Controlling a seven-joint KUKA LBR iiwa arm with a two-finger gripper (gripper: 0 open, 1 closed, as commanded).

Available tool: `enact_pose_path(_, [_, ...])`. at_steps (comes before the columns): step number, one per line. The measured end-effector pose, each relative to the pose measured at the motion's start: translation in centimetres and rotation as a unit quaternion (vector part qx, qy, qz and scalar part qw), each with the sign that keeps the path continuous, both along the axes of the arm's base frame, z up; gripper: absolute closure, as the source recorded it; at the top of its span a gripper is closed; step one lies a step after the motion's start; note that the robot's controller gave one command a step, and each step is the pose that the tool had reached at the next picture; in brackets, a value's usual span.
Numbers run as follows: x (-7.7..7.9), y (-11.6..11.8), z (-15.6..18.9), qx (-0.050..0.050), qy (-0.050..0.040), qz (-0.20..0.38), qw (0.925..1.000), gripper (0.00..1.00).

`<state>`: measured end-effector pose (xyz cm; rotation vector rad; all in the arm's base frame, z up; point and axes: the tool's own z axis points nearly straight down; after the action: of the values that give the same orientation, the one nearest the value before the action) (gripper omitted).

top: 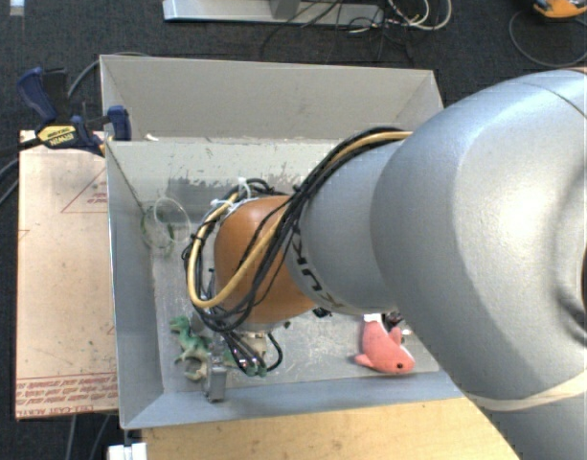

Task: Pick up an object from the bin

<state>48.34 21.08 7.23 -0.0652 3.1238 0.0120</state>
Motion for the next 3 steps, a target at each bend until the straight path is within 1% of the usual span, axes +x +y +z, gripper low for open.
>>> enact_pose_path(1, [-0.23,0.68,-0.26,-0.001,0.0087,-0.090,0.9959,1.00])
enact_pose_path(3, [-0.24,0.68,-0.24,-0.001,0.0089,-0.091,0.9958,1.00])
